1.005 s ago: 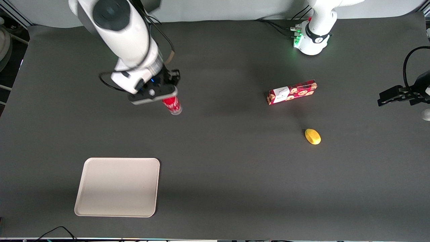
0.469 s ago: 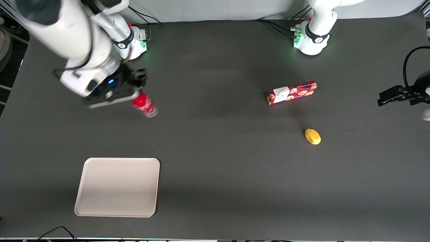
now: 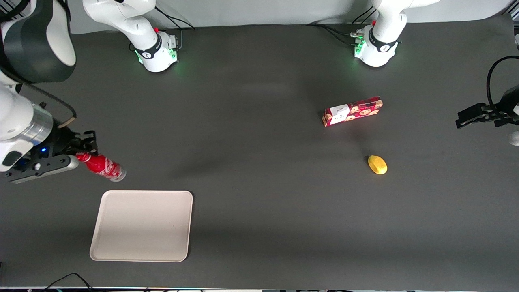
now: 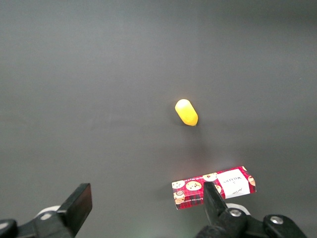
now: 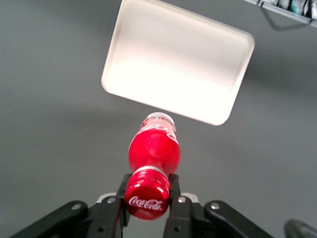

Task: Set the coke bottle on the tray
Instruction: 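Lift the bottle and carry it toward the white tray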

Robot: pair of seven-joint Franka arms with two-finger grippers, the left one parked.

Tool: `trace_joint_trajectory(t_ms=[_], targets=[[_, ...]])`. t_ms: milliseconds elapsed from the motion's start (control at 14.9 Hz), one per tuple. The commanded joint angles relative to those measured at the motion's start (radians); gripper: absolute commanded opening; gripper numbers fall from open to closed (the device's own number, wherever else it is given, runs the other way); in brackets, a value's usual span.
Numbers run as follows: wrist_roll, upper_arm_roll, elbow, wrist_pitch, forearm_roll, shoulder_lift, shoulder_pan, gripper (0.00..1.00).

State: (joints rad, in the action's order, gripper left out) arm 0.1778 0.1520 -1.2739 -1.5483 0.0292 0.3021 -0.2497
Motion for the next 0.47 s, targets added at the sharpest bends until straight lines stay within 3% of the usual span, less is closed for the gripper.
trace_joint_trajectory(t_ms=[0, 201, 402], targets=[[0.155, 0.101, -0.116, -0.209, -0.023, 0.005, -0.022, 0.0], [0.277, 0.17, -0.214, -0.402, -0.093, 0.038, -0.02, 0.0], [0.409, 0.227, -0.214, -0.484, -0.19, 0.124, -0.017, 0.0]])
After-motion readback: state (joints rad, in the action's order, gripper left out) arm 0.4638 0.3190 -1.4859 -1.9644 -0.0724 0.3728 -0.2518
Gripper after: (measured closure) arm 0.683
